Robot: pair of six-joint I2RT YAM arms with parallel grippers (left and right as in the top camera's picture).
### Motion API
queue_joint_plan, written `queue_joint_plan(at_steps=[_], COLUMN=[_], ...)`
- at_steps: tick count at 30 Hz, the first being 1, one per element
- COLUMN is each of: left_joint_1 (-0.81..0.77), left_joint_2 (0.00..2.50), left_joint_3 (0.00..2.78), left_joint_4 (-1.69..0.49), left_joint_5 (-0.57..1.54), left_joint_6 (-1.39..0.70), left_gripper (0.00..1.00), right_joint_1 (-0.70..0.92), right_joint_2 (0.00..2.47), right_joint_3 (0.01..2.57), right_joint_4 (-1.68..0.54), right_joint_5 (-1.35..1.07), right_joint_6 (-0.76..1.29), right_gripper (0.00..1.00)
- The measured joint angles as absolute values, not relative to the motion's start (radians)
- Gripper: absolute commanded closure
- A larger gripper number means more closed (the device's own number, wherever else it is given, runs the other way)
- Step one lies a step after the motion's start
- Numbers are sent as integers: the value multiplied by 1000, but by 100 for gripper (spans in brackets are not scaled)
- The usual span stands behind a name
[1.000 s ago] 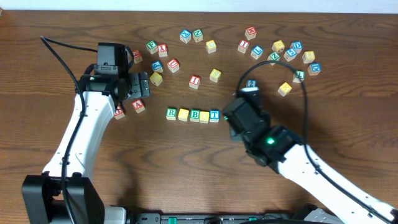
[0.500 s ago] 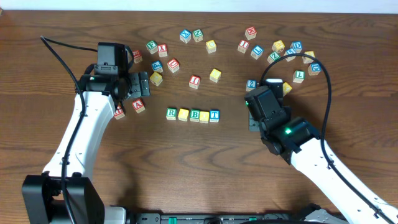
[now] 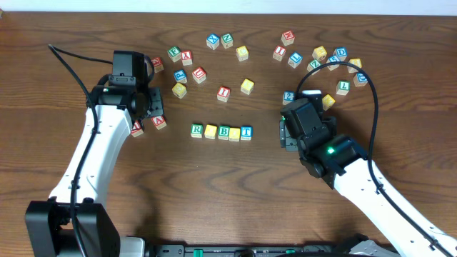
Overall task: Spell out ROBOT
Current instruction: 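Raise the right gripper and retract it to the right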
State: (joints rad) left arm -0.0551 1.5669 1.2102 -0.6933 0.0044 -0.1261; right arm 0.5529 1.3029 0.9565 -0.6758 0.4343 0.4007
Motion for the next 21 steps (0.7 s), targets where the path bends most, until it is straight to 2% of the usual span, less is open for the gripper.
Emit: queue_joint_plan(at_steps=[4, 6, 8, 21], left_joint_1=[-55, -55, -55, -55], left_joint_2=[1567, 1567, 1567, 1567], left_joint_3=[1200, 1183, 1154, 1004], left_joint_4=[-711, -715, -718, -720], left_joint_5=[11, 24, 52, 134], left_joint_6=[-132, -134, -133, -131], left_gripper=[78, 81, 92, 93], right_joint_1=[553, 551, 543, 518], right_joint_2=[1303, 1303, 1303, 1321], right_joint_3=[957, 957, 957, 957], right_joint_4=[-674, -672, -670, -669], right_joint_5=[434, 434, 434, 435], right_joint_6=[401, 400, 399, 397], right_gripper=[9, 7, 4, 1])
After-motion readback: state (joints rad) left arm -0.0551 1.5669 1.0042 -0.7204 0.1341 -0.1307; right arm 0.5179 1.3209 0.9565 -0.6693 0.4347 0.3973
